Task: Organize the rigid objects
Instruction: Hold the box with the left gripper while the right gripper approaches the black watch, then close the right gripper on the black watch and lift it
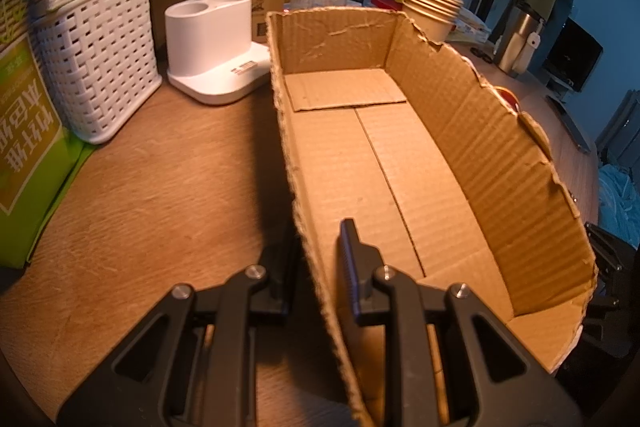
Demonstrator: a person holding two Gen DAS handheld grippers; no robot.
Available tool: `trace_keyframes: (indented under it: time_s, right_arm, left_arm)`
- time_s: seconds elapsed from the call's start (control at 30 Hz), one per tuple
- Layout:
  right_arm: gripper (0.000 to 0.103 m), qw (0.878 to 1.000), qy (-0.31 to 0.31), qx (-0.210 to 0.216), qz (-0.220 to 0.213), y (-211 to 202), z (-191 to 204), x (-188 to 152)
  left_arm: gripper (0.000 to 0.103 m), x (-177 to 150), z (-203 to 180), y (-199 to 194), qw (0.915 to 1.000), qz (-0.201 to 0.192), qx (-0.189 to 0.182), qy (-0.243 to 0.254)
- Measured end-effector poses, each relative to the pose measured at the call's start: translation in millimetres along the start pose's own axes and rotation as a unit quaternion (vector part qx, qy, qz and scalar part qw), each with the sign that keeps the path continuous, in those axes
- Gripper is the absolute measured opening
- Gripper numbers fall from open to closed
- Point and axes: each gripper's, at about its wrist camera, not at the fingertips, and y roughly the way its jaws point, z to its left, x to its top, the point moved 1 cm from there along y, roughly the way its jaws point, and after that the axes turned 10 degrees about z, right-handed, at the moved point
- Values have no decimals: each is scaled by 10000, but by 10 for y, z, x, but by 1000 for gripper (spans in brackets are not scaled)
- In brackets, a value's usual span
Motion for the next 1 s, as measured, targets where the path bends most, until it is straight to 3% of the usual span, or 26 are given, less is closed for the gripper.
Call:
trace_keyframes:
  time_s: [1.0]
  right_arm:
    - [45,9952,144,-269,-932,-743,-136,247]
  left_arm:
    - [21,-5,-6,-2,10000,-6,2,8]
